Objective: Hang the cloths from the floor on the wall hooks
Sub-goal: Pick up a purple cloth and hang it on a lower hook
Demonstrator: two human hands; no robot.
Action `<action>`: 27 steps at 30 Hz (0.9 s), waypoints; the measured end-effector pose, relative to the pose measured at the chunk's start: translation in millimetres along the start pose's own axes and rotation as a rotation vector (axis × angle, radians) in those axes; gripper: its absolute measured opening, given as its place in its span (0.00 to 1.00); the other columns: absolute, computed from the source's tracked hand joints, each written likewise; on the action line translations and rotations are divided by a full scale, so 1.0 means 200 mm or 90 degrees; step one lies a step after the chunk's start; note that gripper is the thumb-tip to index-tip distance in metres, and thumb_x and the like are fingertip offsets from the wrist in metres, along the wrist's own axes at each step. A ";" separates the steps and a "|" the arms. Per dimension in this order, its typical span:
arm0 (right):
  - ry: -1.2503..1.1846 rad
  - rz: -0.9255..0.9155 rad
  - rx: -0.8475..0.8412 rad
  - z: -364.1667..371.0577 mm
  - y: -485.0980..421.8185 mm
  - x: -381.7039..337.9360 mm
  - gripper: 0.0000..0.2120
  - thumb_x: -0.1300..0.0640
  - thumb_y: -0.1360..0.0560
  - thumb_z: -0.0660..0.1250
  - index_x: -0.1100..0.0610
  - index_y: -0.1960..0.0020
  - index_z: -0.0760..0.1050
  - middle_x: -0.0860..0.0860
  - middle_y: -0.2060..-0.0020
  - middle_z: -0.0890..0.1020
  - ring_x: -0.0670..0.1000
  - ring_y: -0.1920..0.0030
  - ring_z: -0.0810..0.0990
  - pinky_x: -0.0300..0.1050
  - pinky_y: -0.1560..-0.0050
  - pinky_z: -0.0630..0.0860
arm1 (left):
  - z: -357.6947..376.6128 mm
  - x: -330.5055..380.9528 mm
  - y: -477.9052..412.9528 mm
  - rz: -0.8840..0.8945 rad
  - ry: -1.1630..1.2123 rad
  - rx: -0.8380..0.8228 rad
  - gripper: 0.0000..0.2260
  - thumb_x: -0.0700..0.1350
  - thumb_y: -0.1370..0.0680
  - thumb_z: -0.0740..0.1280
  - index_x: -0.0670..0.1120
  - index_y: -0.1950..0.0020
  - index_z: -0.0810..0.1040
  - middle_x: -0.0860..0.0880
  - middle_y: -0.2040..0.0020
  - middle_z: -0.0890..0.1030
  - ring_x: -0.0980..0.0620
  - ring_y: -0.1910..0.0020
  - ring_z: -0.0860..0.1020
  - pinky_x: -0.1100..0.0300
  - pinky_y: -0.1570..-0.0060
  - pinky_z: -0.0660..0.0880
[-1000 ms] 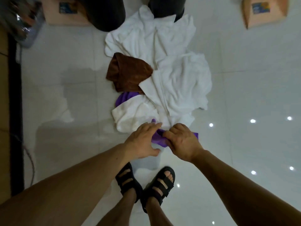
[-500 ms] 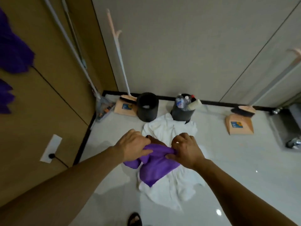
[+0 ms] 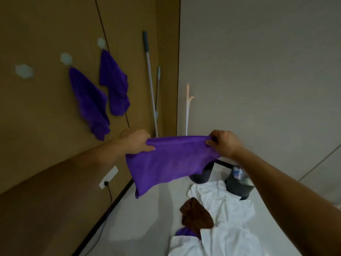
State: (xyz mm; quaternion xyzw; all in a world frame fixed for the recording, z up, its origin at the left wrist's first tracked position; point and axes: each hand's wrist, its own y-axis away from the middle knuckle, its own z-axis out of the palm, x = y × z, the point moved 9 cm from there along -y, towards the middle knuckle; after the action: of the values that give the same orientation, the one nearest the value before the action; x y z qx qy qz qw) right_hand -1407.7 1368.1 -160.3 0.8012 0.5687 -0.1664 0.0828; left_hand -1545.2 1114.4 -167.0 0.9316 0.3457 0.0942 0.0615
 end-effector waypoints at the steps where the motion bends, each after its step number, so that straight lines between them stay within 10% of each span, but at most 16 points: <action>1: 0.004 -0.007 0.009 -0.05 -0.03 -0.03 0.12 0.48 0.23 0.65 0.55 0.45 0.78 0.57 0.50 0.82 0.59 0.49 0.79 0.44 0.57 0.67 | -0.06 -0.04 0.04 -0.023 -0.012 0.013 0.16 0.63 0.25 0.65 0.52 0.65 0.73 0.53 0.64 0.77 0.50 0.61 0.78 0.53 0.60 0.76; 11: -0.045 -0.163 0.026 -0.25 -0.17 -0.47 0.12 0.53 0.21 0.63 0.61 0.46 0.76 0.61 0.50 0.81 0.61 0.49 0.79 0.51 0.50 0.75 | -0.40 -0.15 0.55 -0.128 0.169 0.150 0.21 0.67 0.28 0.64 0.49 0.65 0.75 0.50 0.65 0.79 0.53 0.65 0.78 0.60 0.60 0.74; 27: -0.107 -0.346 -0.056 -0.19 -0.12 -1.01 0.07 0.54 0.23 0.62 0.53 0.47 0.76 0.53 0.51 0.81 0.55 0.49 0.78 0.47 0.52 0.73 | -0.58 -0.24 0.99 -0.255 -0.091 0.211 0.13 0.48 0.20 0.62 0.39 0.51 0.78 0.45 0.50 0.73 0.48 0.55 0.73 0.57 0.51 0.70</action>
State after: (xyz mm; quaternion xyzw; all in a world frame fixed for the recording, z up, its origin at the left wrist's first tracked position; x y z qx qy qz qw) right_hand -1484.0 1210.5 -51.6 0.5984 0.7605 -0.2235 0.1168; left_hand -1480.1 939.3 -25.1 0.8461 0.5288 -0.0440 -0.0500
